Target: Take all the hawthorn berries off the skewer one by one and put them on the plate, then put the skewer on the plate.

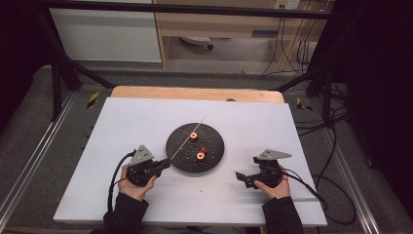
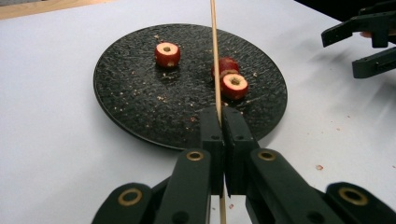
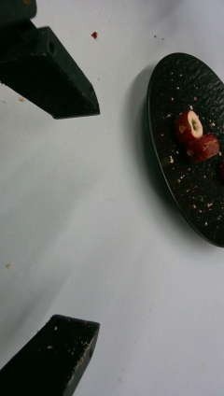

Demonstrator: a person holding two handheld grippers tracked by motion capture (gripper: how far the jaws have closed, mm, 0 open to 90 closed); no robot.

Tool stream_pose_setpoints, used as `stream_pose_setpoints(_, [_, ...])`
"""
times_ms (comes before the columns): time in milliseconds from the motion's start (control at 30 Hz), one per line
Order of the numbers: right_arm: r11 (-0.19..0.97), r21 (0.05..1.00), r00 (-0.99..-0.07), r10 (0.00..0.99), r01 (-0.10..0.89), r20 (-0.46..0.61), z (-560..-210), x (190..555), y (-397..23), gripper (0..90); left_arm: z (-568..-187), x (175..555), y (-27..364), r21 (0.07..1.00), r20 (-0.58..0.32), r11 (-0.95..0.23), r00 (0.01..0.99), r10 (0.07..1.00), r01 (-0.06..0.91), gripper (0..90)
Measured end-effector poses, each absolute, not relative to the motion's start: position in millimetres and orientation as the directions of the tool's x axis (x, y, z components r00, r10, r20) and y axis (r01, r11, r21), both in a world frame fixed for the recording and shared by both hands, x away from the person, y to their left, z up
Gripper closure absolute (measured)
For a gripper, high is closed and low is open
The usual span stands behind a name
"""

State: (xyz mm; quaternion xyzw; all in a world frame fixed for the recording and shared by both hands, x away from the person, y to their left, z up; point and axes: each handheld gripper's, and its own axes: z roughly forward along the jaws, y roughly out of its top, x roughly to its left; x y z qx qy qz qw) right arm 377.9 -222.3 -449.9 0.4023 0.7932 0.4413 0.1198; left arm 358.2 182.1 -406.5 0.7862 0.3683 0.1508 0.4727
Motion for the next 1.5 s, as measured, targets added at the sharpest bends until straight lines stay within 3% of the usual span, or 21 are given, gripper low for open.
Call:
stream_pose_setpoints(433, [0.321,0.788,-0.658,0.740,0.525,0.136,-453,374,-226,0.7,-405,377,166,0.824,-0.121,-0.304,0.673,0.730,0.478,88.1])
stream_pose_setpoints(1500, [0.328,0.787,-0.662,0.737,0.523,0.133,-453,372,-228,1.1,-437,405,120,0.719,-0.029,-0.394,0.591,0.806,0.572,88.0])
